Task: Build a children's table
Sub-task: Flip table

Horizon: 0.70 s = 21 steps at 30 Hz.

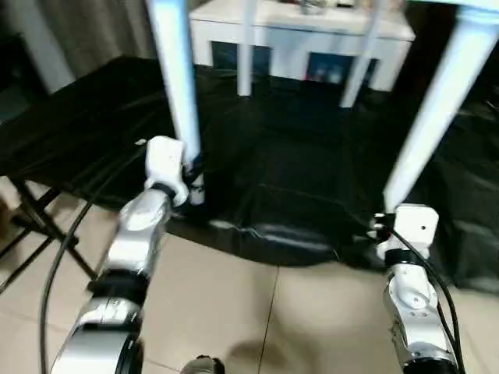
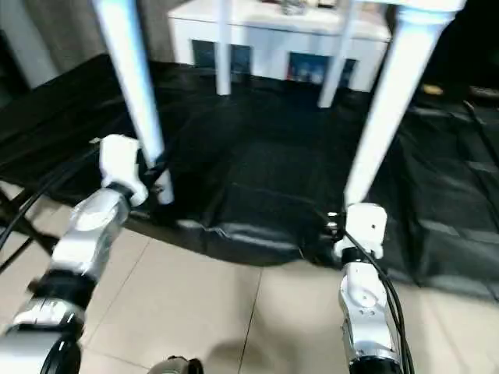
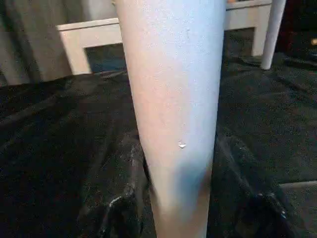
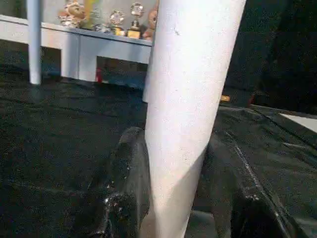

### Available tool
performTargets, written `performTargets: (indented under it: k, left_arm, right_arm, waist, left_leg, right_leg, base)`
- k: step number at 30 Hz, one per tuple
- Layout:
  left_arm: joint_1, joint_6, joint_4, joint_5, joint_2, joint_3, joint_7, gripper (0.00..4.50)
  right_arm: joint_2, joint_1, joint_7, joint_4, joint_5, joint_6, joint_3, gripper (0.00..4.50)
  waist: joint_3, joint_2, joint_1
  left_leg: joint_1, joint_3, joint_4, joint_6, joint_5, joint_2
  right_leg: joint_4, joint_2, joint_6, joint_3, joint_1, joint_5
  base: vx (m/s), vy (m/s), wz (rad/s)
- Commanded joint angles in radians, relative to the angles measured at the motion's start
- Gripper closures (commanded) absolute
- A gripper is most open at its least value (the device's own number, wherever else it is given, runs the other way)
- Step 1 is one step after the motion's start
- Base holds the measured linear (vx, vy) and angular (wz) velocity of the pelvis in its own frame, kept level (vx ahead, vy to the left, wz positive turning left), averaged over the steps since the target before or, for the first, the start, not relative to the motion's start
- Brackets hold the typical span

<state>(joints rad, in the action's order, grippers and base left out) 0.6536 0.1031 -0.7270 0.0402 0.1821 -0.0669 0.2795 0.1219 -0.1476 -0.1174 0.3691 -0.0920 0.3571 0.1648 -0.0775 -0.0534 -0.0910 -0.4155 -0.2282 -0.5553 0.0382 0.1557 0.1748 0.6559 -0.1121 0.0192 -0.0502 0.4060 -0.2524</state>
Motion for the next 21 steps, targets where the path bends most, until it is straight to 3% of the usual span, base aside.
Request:
performTargets:
  k: [1,2,3,4,5,6,7,8,9,10,11,12,13,14,15,16,17,18,19,20,21]
  left_arm:
    - [0.030,0.063,-0.003,-0.050,0.031,-0.009,-0.035,2.91]
    - [0.030,0.070,-0.010,-0.046,0.030,-0.011,-0.037,2.91]
    - [0.025,0.076,-0.014,-0.044,0.031,-0.012,-0.041,2.91]
    - [0.021,0.079,-0.014,-0.045,0.033,-0.012,-0.045,2.91]
    - [0.017,0.082,-0.014,-0.046,0.035,-0.011,-0.050,2.91]
    - [0.008,0.085,-0.007,-0.050,0.037,-0.010,-0.061,2.91]
    - [0.005,0.097,-0.008,-0.048,0.037,-0.012,-0.069,2.91]
    - [0.000,0.114,-0.001,-0.031,0.033,-0.019,-0.058,2.91]
    - [0.000,0.121,-0.002,-0.026,0.033,-0.019,-0.054,2.91]
    - [-0.004,0.121,0.010,-0.016,0.032,-0.021,-0.044,2.91]
    - [-0.007,0.124,0.014,-0.011,0.031,-0.023,-0.038,2.56]
    - [-0.015,0.127,0.029,-0.003,0.031,-0.024,-0.028,2.35]
    - [-0.026,0.125,0.050,0.005,0.031,-0.026,-0.019,2.21]
    - [-0.055,0.123,0.101,0.023,0.031,-0.031,-0.001,2.15]
    - [-0.065,0.124,0.118,0.028,0.031,-0.033,0.002,2.15]
    - [-0.083,0.130,0.148,0.045,0.028,-0.037,0.009,1.92]
    - [-0.089,0.133,0.158,0.049,0.028,-0.039,0.009,1.92]
    - [-0.093,0.132,0.167,0.050,0.029,-0.039,0.009,1.84]
    - [-0.099,0.136,0.176,0.049,0.031,-0.036,0.014,1.79]
    - [-0.101,0.140,0.179,0.048,0.033,-0.034,0.019,1.74]
    - [-0.108,0.141,0.191,0.046,0.034,-0.030,0.022,1.63]
  right_arm:
    - [0.023,-0.018,0.077,0.002,0.016,-0.014,-0.020,3.18]
    - [0.026,-0.021,0.075,0.004,0.006,-0.015,-0.029,3.18]
    - [0.027,-0.032,0.080,0.015,0.007,-0.025,-0.035,3.18]
    - [0.026,-0.043,0.096,0.028,0.021,-0.037,-0.036,3.18]
    - [0.025,-0.054,0.112,0.040,0.036,-0.049,-0.038,3.18]
    - [0.024,-0.075,0.148,0.062,0.064,-0.070,-0.041,3.18]
    - [0.026,-0.098,0.180,0.084,0.080,-0.080,-0.047,3.18]
    - [0.028,-0.134,0.209,0.112,0.091,-0.081,-0.052,3.18]
    - [0.026,-0.143,0.223,0.117,0.103,-0.082,-0.050,2.83]
    - [0.026,-0.155,0.225,0.120,0.102,-0.080,-0.051,2.83]
    - [0.027,-0.162,0.227,0.122,0.103,-0.079,-0.053,2.62]
    - [0.025,-0.171,0.246,0.120,0.117,-0.078,-0.055,2.48]
    - [0.025,-0.178,0.257,0.117,0.121,-0.077,-0.059,2.43]
    - [0.024,-0.194,0.283,0.109,0.133,-0.074,-0.069,2.34]
    - [0.024,-0.197,0.289,0.105,0.137,-0.074,-0.071,2.34]
    - [0.023,-0.203,0.291,0.098,0.142,-0.072,-0.072,2.09]
    - [0.023,-0.206,0.298,0.097,0.146,-0.071,-0.071,2.09]
    - [0.022,-0.208,0.301,0.095,0.147,-0.068,-0.071,2.02]
    - [0.021,-0.211,0.304,0.091,0.148,-0.065,-0.071,1.95]
    - [0.021,-0.212,0.306,0.089,0.149,-0.064,-0.072,1.83]
    - [0.016,-0.213,0.314,0.079,0.154,-0.063,-0.074,1.71]
  waist:
    - [0.080,0.051,-0.009]
    - [0.053,0.047,0.007]
    - [0.039,0.050,0.025]
    - [0.056,0.022,0.007]
    - [0.068,-0.001,0.016]
    - [0.079,-0.013,0.047]
    - [0.069,-0.039,0.069]
    - [0.062,-0.033,0.083]
    - [0.059,-0.038,0.084]
    - [0.045,-0.031,0.069]
    - [0.045,-0.036,-0.004]
    - [0.052,-0.009,-0.015]
    - [0.064,0.070,0.011]
    - [0.064,0.068,0.007]
    - [0.071,0.080,0.012]
    - [0.088,0.058,-0.019]
    - [0.094,0.052,0.001]
    - [0.100,0.027,0.001]
    - [0.096,0.022,0.010]
    - [0.089,0.028,0.016]
    - [0.083,0.035,0.021]
  left_leg:
    - [0.099,0.000,0.006,0.088,0.556,0.018]
    - [0.134,0.076,-0.177,0.001,0.281,-0.018]
    - [0.031,0.113,-0.167,-0.019,0.186,-0.050]
    - [0.020,0.120,-0.064,0.014,0.243,-0.010]
    - [0.076,0.118,-0.033,0.024,0.345,0.000]
    - [0.095,0.123,0.009,0.012,0.547,0.021]
    - [0.081,0.137,0.050,-0.003,0.681,0.042]
    - [0.075,0.138,0.078,-0.016,0.777,0.056]
    - [0.070,0.137,0.089,-0.017,0.815,0.064]
    - [0.028,0.121,0.149,-0.006,0.911,0.093]
    - [-0.017,0.078,0.190,0.000,0.933,0.109]
    - [0.003,0.060,0.161,-0.012,0.845,0.103]
    - [0.157,0.059,-0.089,0.042,0.516,0.013]
    - [0.113,0.080,-0.182,-0.001,0.224,-0.010]
    - [0.031,0.102,-0.157,-0.015,0.169,-0.016]
    - [0.006,0.118,-0.059,0.008,0.116,0.006]
    - [0.041,0.104,-0.029,-0.003,0.115,0.012]
    - [0.055,0.100,-0.020,-0.001,0.149,0.017]
    - [0.064,0.092,-0.011,-0.006,0.241,0.031]
    - [0.055,0.087,-0.007,0.000,0.293,0.027]
    - [0.046,0.086,0.003,0.015,0.362,0.025]
  right_leg:
    - [-0.145,-0.040,0.002,0.048,0.039,-0.643]
    - [-0.274,-0.148,0.006,0.104,0.088,-0.973]
    - [-0.216,-0.129,0.021,0.096,-0.011,-0.938]
    - [-0.171,-0.101,0.013,0.033,-0.064,-0.807]
    - [-0.167,-0.062,0.037,0.002,-0.035,-0.652]
    - [-0.132,0.009,0.090,-0.020,-0.021,-0.346]
    - [-0.120,0.011,0.114,-0.035,-0.051,-0.172]
    - [-0.115,0.012,0.098,-0.053,-0.070,-0.129]
    - [-0.100,0.010,0.089,-0.059,-0.082,-0.120]
    - [-0.005,0.019,0.068,-0.065,-0.115,-0.108]
    - [0.100,0.028,0.031,-0.029,-0.133,-0.092]
    - [0.108,0.023,0.009,0.023,-0.121,-0.197]
    - [-0.160,-0.056,-0.054,0.068,0.053,-0.883]
    - [-0.215,-0.103,-0.054,0.126,0.051,-1.156]
    - [-0.174,-0.115,-0.044,0.136,-0.034,-1.055]
    - [-0.107,-0.073,-0.022,0.101,-0.070,-0.708]
    - [-0.072,0.000,0.035,0.060,-0.024,-0.297]
    - [-0.068,0.009,0.080,0.049,-0.020,-0.210]
    - [-0.085,0.005,0.156,0.043,-0.011,-0.159]
    - [-0.091,0.009,0.173,0.041,-0.017,-0.182]
    - [-0.102,0.003,0.159,0.036,-0.027,-0.275]
  base:
    - [-0.058,-0.075,0.15]
    - [-0.058,-0.075,0.15]
    - [0.050,-0.010,-0.29]
    - [-0.007,0.024,-0.21]
    - [-0.007,0.024,-0.21]
    - [-0.110,-0.004,0.17]
    - [-0.105,0.005,-0.03]
    - [-0.105,0.005,-0.03]
    - [-0.114,0.021,-0.05]
    - [-0.132,-0.042,0.12]
    - [-0.132,-0.042,0.12]
    - [-0.034,-0.152,0.18]
    - [-0.043,-0.199,0.07]
    - [-0.043,-0.199,0.07]
    - [-0.016,-0.106,-0.22]
    - [0.026,-0.050,-0.08]
    - [0.026,-0.050,-0.08]
    - [-0.069,-0.074,0.29]
    - [0.000,0.000,0.00]
    - [0.000,0.000,0.00]
    - [0.000,0.000,0.00]
